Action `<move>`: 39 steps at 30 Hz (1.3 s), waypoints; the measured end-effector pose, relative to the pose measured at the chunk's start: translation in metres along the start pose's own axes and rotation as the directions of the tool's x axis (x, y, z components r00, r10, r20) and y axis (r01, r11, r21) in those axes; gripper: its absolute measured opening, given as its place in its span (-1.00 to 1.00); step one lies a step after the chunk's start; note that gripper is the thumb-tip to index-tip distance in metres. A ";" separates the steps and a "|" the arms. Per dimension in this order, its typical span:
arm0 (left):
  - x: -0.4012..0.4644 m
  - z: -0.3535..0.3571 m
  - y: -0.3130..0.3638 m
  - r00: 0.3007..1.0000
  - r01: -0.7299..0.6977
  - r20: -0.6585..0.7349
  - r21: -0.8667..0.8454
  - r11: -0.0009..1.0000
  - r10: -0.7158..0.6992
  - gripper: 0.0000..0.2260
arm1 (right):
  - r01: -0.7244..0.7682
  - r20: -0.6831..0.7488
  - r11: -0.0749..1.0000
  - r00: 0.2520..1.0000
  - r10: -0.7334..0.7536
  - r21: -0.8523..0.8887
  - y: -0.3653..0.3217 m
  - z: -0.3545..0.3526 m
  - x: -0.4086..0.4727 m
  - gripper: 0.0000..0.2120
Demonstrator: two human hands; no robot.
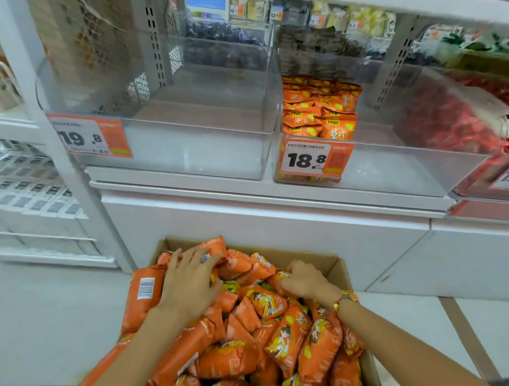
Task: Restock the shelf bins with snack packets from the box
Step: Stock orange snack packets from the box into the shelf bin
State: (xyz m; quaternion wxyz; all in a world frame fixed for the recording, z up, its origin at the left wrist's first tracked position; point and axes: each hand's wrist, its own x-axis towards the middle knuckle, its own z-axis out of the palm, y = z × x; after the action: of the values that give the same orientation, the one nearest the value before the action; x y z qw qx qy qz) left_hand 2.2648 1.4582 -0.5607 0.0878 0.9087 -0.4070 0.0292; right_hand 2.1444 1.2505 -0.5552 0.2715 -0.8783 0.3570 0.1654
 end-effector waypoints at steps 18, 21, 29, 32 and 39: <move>0.012 -0.035 0.056 0.823 0.542 0.537 -0.840 -0.024 -0.187 -0.55 | 0.456 -0.017 0.869 0.887 -0.461 0.191 -0.005 -0.034 -0.055 -0.42; 0.012 -0.044 0.041 0.835 0.534 0.515 -0.844 0.058 -0.191 -0.65 | 0.312 0.139 0.892 0.950 -0.281 -0.328 0.010 -0.031 -0.047 -0.59; 0.015 -0.049 0.032 0.819 0.573 0.562 -0.813 0.106 -0.120 -0.70 | 0.225 0.253 0.824 0.962 -0.102 -0.519 0.022 0.014 -0.051 -0.28; 0.017 -0.048 0.033 0.804 0.595 0.585 -0.798 0.101 -0.111 -0.72 | 0.311 0.240 0.885 0.942 -0.236 -0.348 0.020 0.009 -0.053 -0.37; 0.018 -0.047 0.030 0.794 0.607 0.597 -0.784 0.127 -0.110 -0.67 | 0.412 0.195 0.911 0.896 -0.400 -0.024 0.019 -0.003 -0.054 -0.45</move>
State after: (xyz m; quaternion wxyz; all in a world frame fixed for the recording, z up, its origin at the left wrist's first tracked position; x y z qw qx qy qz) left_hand 2.2550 1.4341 -0.5083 0.5443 0.7100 -0.1044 -0.4344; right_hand 2.0938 1.2657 -0.5335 0.3039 -0.9223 0.1335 0.1979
